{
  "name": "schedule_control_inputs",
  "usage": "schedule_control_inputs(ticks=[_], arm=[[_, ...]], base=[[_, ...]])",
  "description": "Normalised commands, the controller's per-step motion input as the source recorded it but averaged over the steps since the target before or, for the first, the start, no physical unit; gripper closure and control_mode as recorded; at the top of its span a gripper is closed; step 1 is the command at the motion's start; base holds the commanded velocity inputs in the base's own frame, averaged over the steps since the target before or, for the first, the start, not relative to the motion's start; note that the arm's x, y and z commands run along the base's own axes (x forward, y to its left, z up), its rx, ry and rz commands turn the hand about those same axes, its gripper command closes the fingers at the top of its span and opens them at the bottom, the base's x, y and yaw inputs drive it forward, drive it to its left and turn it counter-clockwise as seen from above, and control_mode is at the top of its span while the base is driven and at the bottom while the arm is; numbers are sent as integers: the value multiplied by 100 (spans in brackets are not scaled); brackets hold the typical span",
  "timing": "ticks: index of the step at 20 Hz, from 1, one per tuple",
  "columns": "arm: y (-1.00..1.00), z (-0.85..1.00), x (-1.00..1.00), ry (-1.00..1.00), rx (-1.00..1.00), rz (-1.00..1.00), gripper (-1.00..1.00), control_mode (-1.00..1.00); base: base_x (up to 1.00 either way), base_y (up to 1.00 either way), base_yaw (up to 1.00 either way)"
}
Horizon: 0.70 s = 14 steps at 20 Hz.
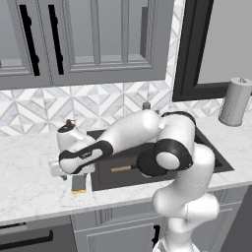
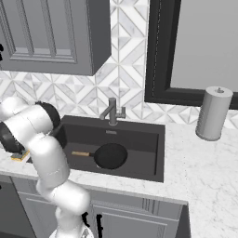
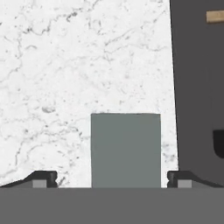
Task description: Pick the pan and sponge and place them into the sink. Then turn on the water.
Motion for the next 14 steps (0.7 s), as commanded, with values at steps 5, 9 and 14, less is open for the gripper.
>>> schedule_control_inputs(ticks=[5,9,14], arm=[[2,-35,6,0,-2,0,-100,-100],[0,-25,0,0,0,0,-100,-100],[-17,-10,0,0,0,0,-100,-100]], base=[[0,0,0],[0,0,0],[0,0,0]])
